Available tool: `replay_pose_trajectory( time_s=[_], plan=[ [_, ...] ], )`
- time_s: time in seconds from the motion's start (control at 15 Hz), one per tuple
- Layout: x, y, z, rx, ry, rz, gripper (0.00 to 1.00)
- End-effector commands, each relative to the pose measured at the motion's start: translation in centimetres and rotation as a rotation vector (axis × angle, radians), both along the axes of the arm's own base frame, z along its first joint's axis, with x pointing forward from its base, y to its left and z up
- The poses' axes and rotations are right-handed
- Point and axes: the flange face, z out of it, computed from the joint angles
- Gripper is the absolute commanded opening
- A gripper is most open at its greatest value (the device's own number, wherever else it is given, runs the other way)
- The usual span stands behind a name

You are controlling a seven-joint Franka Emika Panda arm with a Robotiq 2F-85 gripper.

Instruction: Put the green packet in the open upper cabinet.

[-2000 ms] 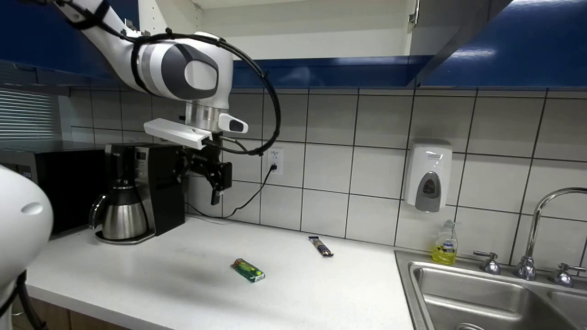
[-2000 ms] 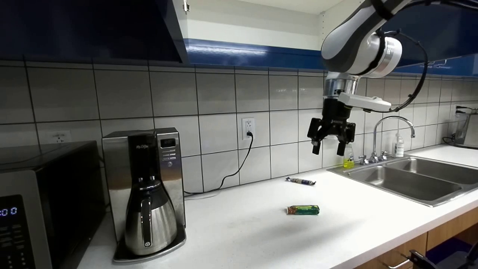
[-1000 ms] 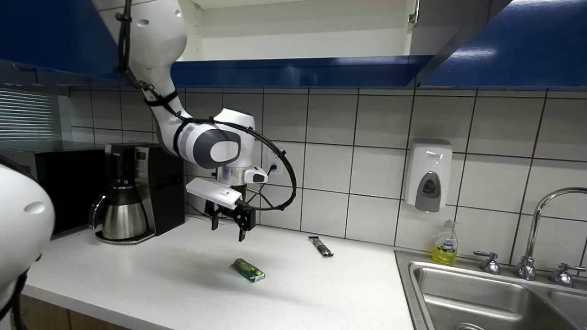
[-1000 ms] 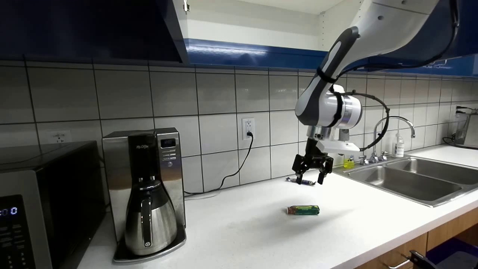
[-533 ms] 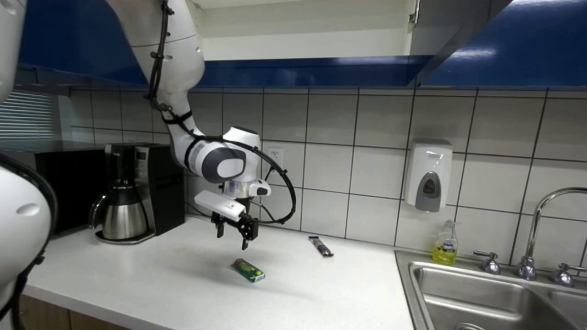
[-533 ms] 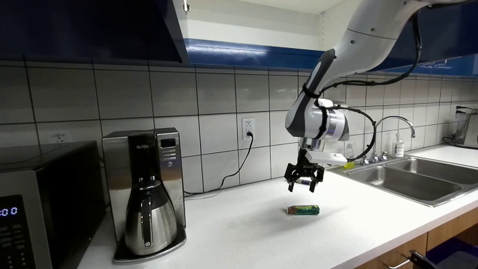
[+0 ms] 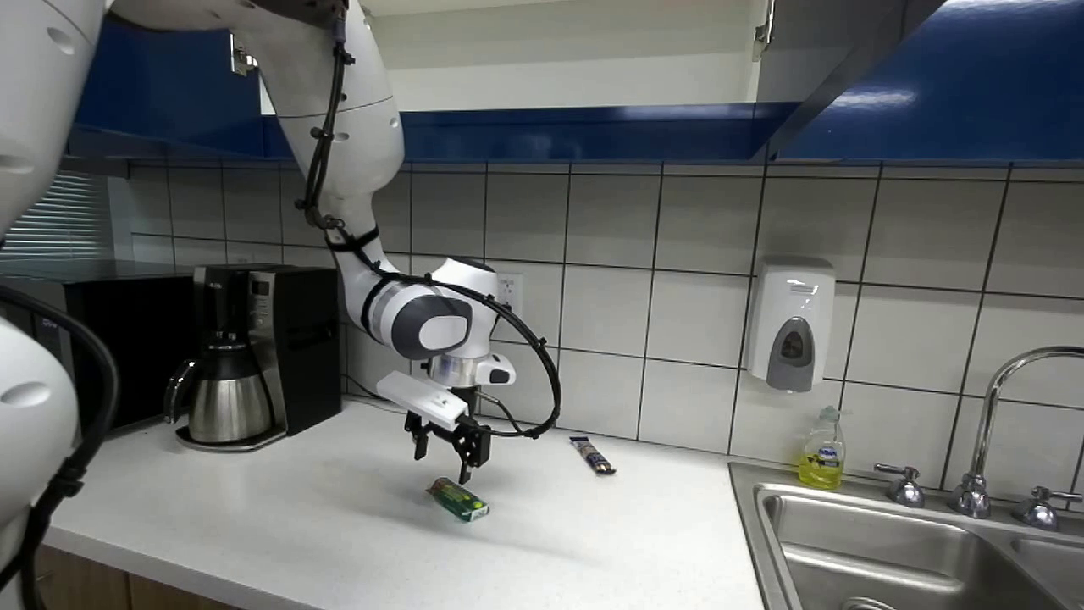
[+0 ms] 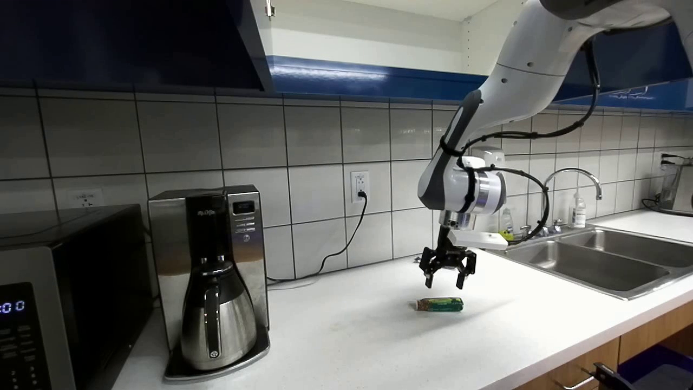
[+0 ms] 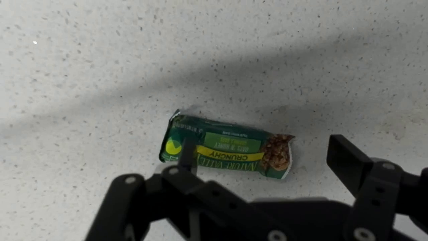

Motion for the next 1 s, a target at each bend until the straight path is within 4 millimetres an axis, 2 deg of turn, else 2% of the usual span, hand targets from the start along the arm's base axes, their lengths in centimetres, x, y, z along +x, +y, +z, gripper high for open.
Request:
replay_pose_trajectory(
  time_s=[0.0,0.27,0.73,0.93],
  plan=[
    [0.3,-0.8,-0.6,-0.008,0.006,-0.022,1.00],
    [0.0,-1.3,-1.2,-0.015,0.015,-0.032,1.00],
    [-0.3,-1.2,-1.3,-0.007,0.020,-0.021,1.00],
    [-1.2,-0.6,-0.4,-0.027,0.040,0.043,1.00]
  ],
)
